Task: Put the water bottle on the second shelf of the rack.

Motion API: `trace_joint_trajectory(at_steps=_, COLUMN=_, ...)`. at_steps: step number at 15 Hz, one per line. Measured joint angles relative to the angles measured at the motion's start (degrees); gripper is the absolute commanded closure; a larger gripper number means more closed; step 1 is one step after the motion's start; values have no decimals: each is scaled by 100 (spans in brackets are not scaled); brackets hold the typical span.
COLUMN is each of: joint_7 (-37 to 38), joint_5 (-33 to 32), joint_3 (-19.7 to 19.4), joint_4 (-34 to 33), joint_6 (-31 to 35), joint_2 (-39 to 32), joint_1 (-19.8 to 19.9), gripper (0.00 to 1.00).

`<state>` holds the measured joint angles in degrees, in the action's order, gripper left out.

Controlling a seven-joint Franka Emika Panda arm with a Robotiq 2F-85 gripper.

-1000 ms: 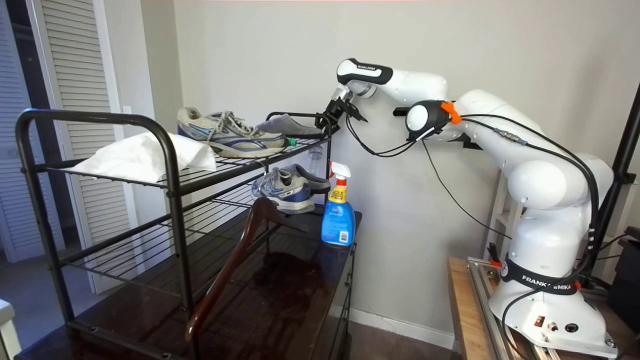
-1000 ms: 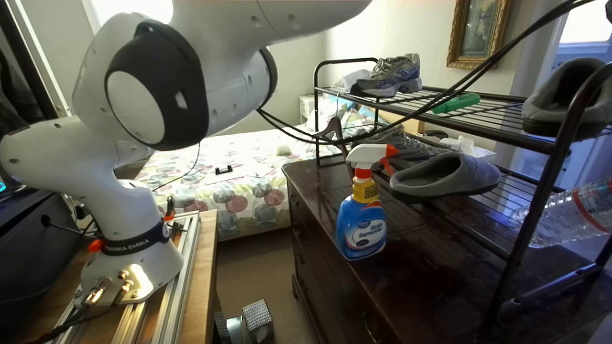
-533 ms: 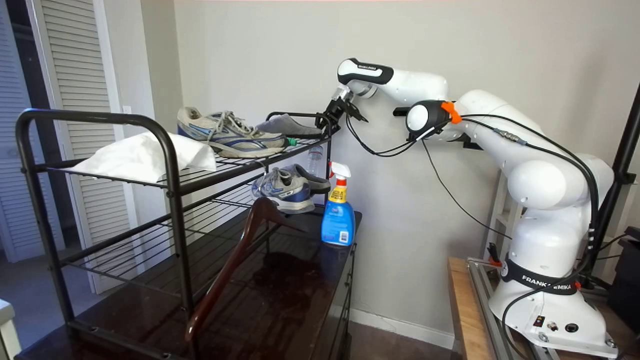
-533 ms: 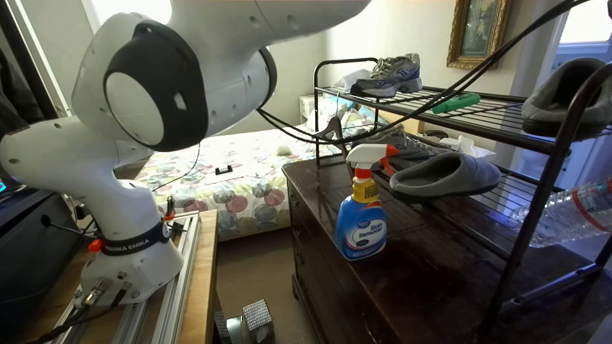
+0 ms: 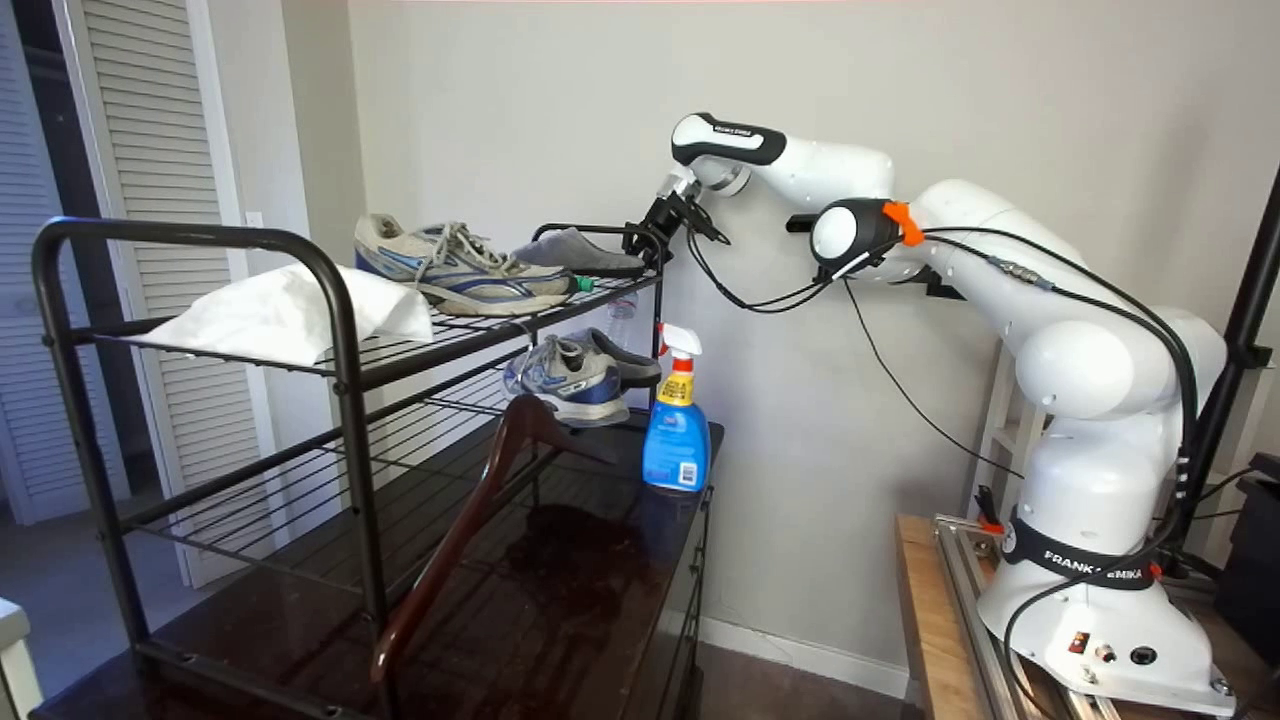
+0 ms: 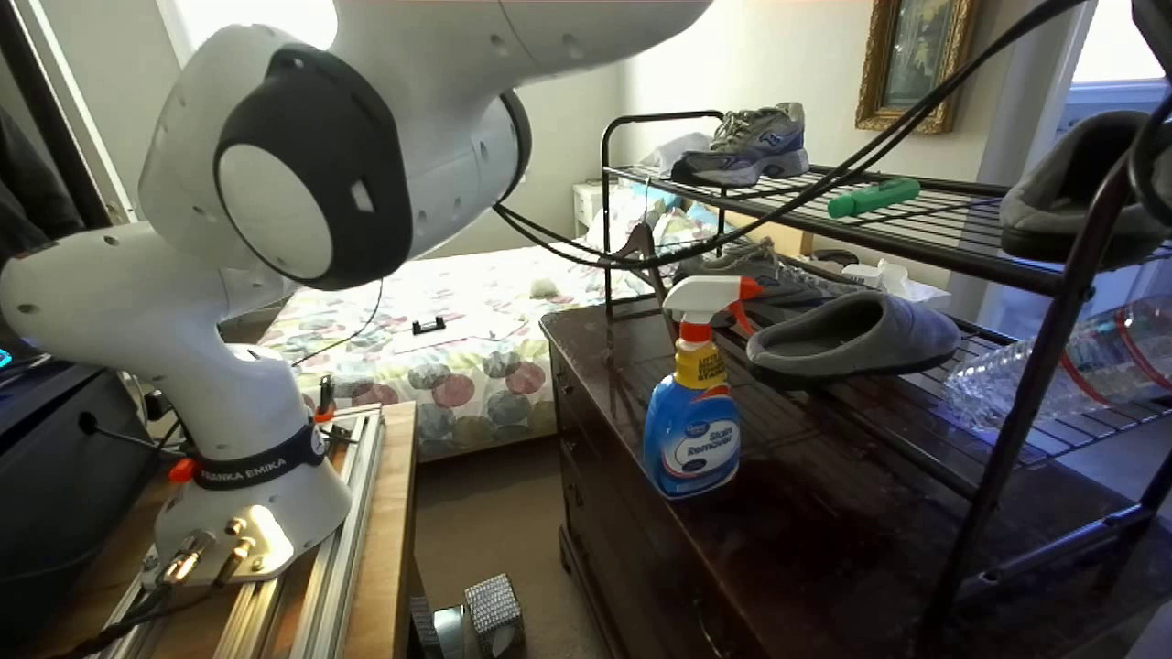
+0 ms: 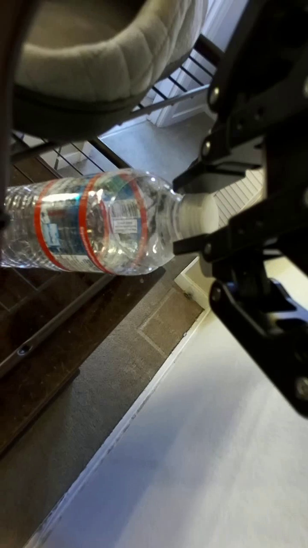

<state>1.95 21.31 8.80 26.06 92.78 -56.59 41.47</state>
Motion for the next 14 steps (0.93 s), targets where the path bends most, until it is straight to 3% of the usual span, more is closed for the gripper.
trace_joint_trajectory(at_steps=14, joint_7=233, joint_5=52, joint_3=7, joint_4=6, joint_6=-566, joint_2=-129, joint_1=16, gripper=92)
